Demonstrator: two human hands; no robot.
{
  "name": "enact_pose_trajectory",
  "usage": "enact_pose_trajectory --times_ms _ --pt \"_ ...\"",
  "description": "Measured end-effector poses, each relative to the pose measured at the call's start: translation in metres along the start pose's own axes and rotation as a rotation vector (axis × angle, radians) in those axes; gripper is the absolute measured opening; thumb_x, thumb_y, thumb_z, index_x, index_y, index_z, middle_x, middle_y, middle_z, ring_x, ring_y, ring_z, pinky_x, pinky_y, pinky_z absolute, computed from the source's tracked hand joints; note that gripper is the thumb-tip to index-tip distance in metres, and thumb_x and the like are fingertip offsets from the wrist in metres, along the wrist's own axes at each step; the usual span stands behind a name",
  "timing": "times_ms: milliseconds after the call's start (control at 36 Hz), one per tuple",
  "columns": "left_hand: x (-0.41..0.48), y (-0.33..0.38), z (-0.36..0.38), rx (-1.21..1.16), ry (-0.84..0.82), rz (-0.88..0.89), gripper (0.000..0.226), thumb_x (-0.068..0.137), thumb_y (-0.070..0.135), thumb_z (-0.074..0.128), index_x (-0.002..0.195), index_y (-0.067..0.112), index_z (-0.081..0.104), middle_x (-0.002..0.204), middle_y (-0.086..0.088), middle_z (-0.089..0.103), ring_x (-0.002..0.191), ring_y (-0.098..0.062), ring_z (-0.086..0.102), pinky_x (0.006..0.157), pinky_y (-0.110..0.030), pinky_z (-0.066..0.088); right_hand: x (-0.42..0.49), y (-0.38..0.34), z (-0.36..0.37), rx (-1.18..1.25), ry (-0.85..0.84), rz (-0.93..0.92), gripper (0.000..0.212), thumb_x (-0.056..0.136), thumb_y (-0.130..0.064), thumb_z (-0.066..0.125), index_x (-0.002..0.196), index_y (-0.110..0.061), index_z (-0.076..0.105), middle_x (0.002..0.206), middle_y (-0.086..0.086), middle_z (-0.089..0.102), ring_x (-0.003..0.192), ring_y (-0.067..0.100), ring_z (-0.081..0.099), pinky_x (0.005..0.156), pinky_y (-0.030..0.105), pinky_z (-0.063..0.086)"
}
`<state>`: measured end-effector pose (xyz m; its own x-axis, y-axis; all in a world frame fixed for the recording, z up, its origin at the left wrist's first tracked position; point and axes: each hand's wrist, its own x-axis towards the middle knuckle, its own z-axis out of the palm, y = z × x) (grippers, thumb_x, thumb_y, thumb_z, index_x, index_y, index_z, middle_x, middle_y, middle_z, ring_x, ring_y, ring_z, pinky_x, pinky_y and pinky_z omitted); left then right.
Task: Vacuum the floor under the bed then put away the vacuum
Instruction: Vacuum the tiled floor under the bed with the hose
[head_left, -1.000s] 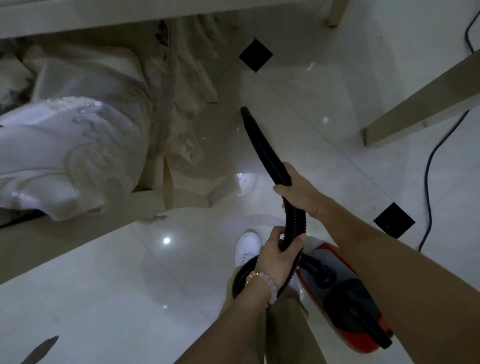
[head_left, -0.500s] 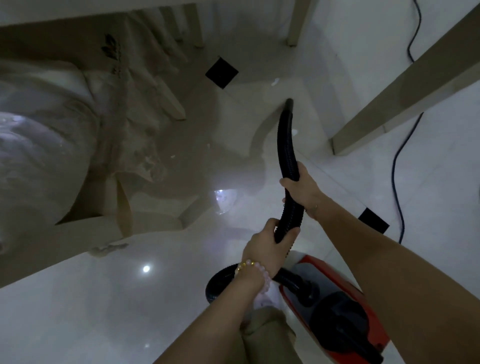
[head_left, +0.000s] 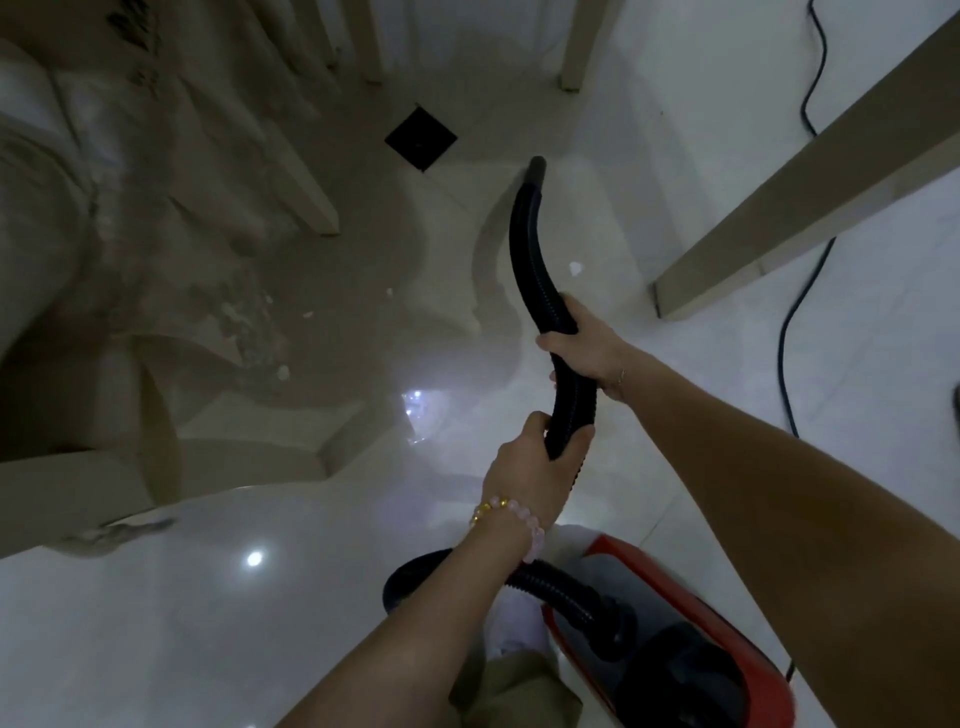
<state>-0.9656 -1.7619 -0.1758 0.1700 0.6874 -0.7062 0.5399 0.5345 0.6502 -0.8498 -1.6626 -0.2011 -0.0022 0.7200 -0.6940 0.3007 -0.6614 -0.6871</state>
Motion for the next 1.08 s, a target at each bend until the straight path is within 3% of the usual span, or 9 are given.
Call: enact_pose_trajectory --times_ms 222,278,361,444,611,722,889,1083 --pt "0.005 -0.005 -0.005 -0.017 -0.001 -0.001 0.046 0.089 0.053 0.05 0.119 0.018 0.051 0.09 -0.011 0.07 0.069 -0.021 0.064 0.07 -0.035 0.057 0.008 0.001 0.006 -0.021 0.0 -0.015 0.048 0.094 -0.007 0.049 0.138 -0.017 0.034 0.088 0.002 0.049 0.06 0.02 0.052 0.048 0.025 0.053" --pt "0.007 -0.003 -0.007 0.001 -0.005 0.01 0.047 0.09 0.052 0.049 0.12 0.016 0.051 0.09 -0.012 0.071 0.069 -0.021 0.065 0.068 -0.033 0.056 0.01 0.003 0.006 -0.022 0.062 -0.006 0.048 0.094 -0.008 0.049 0.139 -0.016 0.032 0.088 0.003 0.05 0.06 0.021 0.053 0.055 0.032 0.055" --pt "0.01 0.002 -0.009 0.034 -0.022 0.027 0.047 0.091 0.051 0.049 0.121 0.015 0.052 0.091 -0.013 0.071 0.075 -0.026 0.069 0.071 -0.034 0.057 0.013 0.007 0.004 -0.058 0.168 0.03 0.054 0.094 -0.013 0.049 0.143 -0.017 0.028 0.097 0.005 0.054 0.074 0.028 0.058 0.079 0.051 0.056" --pt "0.01 0.004 -0.008 0.06 -0.043 0.031 0.048 0.09 0.053 0.049 0.121 0.016 0.052 0.092 -0.013 0.071 0.078 -0.026 0.069 0.073 -0.035 0.057 0.011 0.011 0.001 -0.049 0.226 0.066 0.053 0.093 -0.015 0.049 0.141 -0.018 0.028 0.093 0.004 0.052 0.082 0.033 0.057 0.085 0.058 0.052" --pt "-0.003 -0.003 -0.006 0.107 -0.059 0.039 0.046 0.09 0.054 0.048 0.118 0.019 0.051 0.074 0.002 0.059 0.071 -0.016 0.061 0.066 -0.026 0.05 -0.004 0.019 0.004 -0.008 0.264 0.086 0.041 0.092 -0.012 0.049 0.131 -0.015 0.035 0.089 0.006 0.053 0.077 0.032 0.057 0.08 0.058 0.054" --pt "-0.013 -0.009 -0.004 0.098 -0.051 0.027 0.046 0.09 0.054 0.048 0.121 0.021 0.05 0.086 -0.006 0.067 0.076 -0.019 0.065 0.071 -0.028 0.052 -0.012 0.018 0.01 0.033 0.195 0.07 0.043 0.093 -0.007 0.048 0.134 -0.015 0.036 0.084 0.005 0.051 0.063 0.022 0.053 0.07 0.047 0.055" --pt "-0.014 -0.015 -0.004 0.062 0.005 0.009 0.046 0.089 0.054 0.05 0.12 0.019 0.049 0.089 -0.012 0.071 0.074 -0.021 0.065 0.07 -0.031 0.055 -0.015 0.005 0.018 -0.01 0.095 0.035 0.047 0.093 -0.006 0.047 0.136 -0.019 0.034 0.086 0.006 0.051 0.059 0.021 0.052 0.067 0.042 0.054" --pt "-0.023 -0.019 -0.007 0.066 -0.002 -0.004 0.046 0.089 0.053 0.049 0.12 0.019 0.048 0.093 -0.013 0.07 0.078 -0.023 0.066 0.07 -0.03 0.053 -0.024 0.006 0.025 -0.019 0.084 0.037 0.045 0.093 -0.007 0.046 0.136 -0.019 0.034 0.085 0.005 0.051 0.06 0.02 0.053 0.072 0.047 0.056"
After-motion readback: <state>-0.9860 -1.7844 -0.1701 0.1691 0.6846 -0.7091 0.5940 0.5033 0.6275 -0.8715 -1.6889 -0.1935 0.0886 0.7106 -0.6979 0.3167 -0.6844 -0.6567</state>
